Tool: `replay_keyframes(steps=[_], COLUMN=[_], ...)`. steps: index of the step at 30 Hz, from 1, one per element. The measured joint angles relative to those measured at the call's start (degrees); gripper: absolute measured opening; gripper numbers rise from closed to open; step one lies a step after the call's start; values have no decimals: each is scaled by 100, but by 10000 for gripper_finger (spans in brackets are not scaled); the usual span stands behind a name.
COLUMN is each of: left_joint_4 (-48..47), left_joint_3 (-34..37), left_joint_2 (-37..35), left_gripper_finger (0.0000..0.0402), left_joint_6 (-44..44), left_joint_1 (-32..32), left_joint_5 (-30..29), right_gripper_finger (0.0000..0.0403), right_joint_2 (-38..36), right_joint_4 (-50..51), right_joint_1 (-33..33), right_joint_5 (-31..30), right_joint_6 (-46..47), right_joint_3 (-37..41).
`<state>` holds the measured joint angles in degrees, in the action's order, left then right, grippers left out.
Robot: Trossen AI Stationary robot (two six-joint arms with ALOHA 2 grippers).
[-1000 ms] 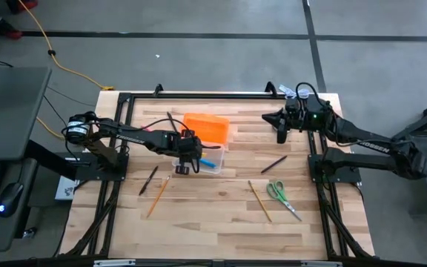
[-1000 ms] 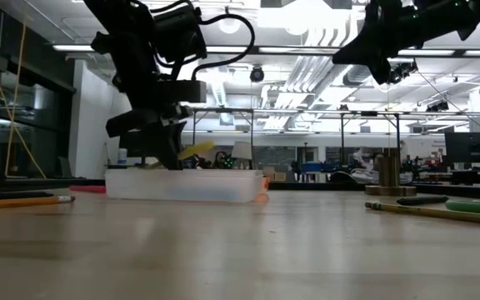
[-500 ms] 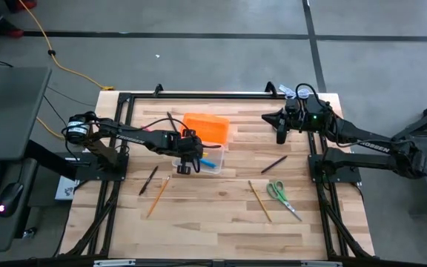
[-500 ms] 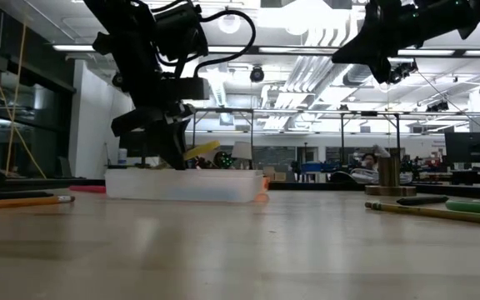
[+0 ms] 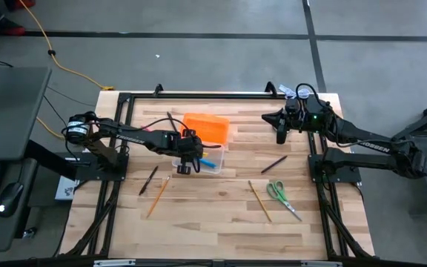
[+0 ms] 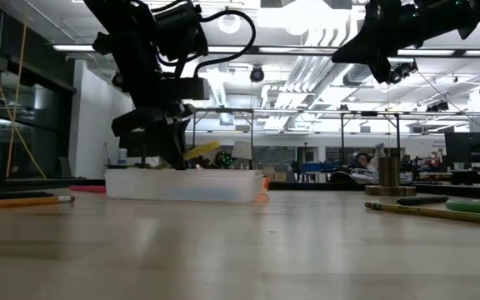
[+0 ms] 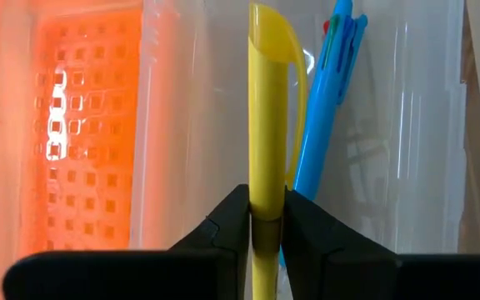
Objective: Pick & place school supplies into a supply box
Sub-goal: Put the yellow pen into the orange supply box
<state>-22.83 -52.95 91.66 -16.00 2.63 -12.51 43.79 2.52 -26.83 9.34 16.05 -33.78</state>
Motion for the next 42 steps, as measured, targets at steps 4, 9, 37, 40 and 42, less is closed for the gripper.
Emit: replay_keyframes(steps=[4, 9, 37, 40, 42], left_joint_4=[0, 11, 87, 88, 89], left_joint_3=[0, 0, 0, 0, 0], left_joint_2=[0, 0, 0, 0, 0], left_gripper_finger=[95, 95, 95, 100, 112], left_joint_6=[1, 1, -1, -1, -1], left_joint_1=[0, -1, -2, -2, -2], left_joint_5=[-4, -7, 281, 301, 302], right_gripper_finger=[0, 0, 0, 0, 0], right_joint_2=[0, 0, 2, 2, 2], right_joint_4=[-4, -4, -2, -2, -2], right_joint_1=[0, 0, 0, 0, 0], right_joint_5=[2, 4, 4, 3, 4], right_joint_6=[0, 0, 42, 43, 42], right_joint_3=[-2, -2, -2, -2, -2])
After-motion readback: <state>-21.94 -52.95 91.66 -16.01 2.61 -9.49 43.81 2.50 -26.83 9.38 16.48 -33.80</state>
